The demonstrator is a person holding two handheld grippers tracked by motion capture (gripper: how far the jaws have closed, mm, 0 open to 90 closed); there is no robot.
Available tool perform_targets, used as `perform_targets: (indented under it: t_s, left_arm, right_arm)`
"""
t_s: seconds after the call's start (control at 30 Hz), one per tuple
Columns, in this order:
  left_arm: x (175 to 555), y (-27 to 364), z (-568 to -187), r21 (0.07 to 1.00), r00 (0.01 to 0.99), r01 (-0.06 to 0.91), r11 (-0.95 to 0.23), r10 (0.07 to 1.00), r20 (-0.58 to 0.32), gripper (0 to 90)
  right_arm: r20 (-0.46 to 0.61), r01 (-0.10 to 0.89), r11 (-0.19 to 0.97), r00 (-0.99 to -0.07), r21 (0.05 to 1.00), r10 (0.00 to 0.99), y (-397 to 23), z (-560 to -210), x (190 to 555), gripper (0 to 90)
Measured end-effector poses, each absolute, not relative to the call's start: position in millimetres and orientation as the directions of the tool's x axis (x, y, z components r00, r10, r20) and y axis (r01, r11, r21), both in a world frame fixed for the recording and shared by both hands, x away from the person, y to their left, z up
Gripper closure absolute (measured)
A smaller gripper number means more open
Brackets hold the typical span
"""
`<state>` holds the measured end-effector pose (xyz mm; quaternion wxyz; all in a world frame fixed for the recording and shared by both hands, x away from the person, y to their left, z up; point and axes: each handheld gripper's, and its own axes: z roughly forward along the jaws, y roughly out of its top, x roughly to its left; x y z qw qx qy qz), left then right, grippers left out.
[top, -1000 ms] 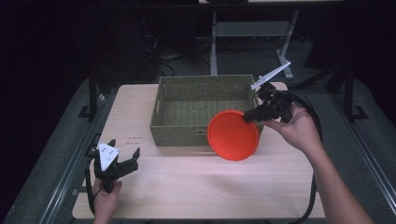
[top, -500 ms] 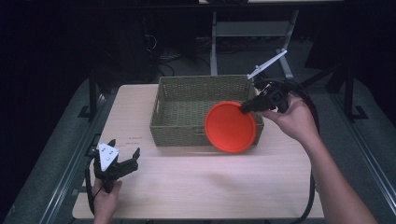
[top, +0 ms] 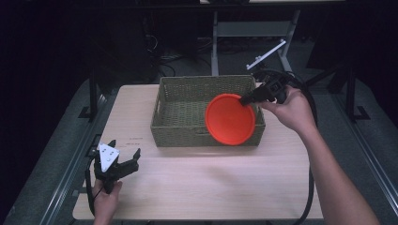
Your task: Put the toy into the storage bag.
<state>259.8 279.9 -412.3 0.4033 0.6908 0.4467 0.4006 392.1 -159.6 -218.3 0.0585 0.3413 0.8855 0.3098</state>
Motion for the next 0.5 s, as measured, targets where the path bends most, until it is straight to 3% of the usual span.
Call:
perform_targets:
  t_s: [0.5]
  left_arm:
    - [260.1,279.0,-412.5,0.915,0.285,0.293,-0.278,0.939,0.194,12.8]
  right_arm:
    - [0.108,0.588,0.553,-0.736,0.590,0.668,-158.5,-216.1,409.1,82.1]
